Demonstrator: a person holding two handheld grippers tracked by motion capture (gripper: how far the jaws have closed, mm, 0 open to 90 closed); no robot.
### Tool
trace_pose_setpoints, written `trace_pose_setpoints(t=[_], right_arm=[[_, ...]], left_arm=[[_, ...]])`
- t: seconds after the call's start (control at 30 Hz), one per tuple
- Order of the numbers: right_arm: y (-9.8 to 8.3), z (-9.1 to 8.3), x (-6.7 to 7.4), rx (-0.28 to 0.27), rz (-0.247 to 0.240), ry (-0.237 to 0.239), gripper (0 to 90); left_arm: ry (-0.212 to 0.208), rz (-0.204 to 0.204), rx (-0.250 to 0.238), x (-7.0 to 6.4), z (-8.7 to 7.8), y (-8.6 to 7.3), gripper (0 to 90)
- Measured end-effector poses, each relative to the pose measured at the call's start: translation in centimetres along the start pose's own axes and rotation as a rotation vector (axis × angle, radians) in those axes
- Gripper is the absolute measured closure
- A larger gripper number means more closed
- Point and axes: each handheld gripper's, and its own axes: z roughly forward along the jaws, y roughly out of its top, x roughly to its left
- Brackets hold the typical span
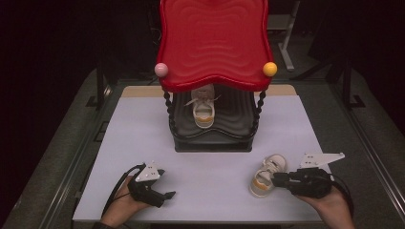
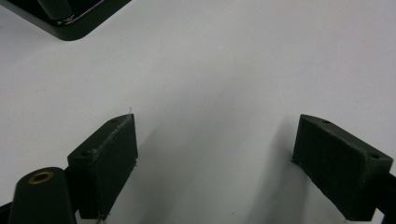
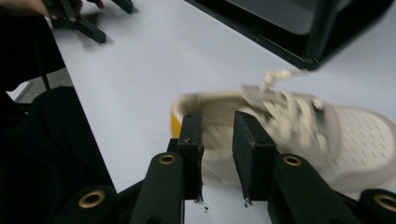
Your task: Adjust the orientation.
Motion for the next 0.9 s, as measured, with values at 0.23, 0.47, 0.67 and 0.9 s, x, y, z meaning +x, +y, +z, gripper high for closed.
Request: trace_pose_setpoints(t=[0.23, 0.47, 0.67, 0.9], right_arm=[[1.1, 1.6, 0.5, 0.006, -0.007, 0.043, 64.5], [1.3, 3.8, 0.8, 0.054, -0.007, 0.077, 61.9], [1.0, 4.8, 0.8, 0.094, -0.018, 0.084, 70.6], [1.1, 4.6, 0.8, 0.102, -0.025, 0.095, 79.3]], left_arm=[[0.0, -0.001, 0.0, 0.0, 0.0, 0.0, 13.0], [-0.001, -0.001, 0.0, 0.0, 0.0, 0.0, 13.0], [-0.001, -0.001, 0.0, 0.0, 0.0, 0.0, 12.9], [-0.001, -0.001, 0.0, 0.0, 0.0, 0.0, 12.9]])
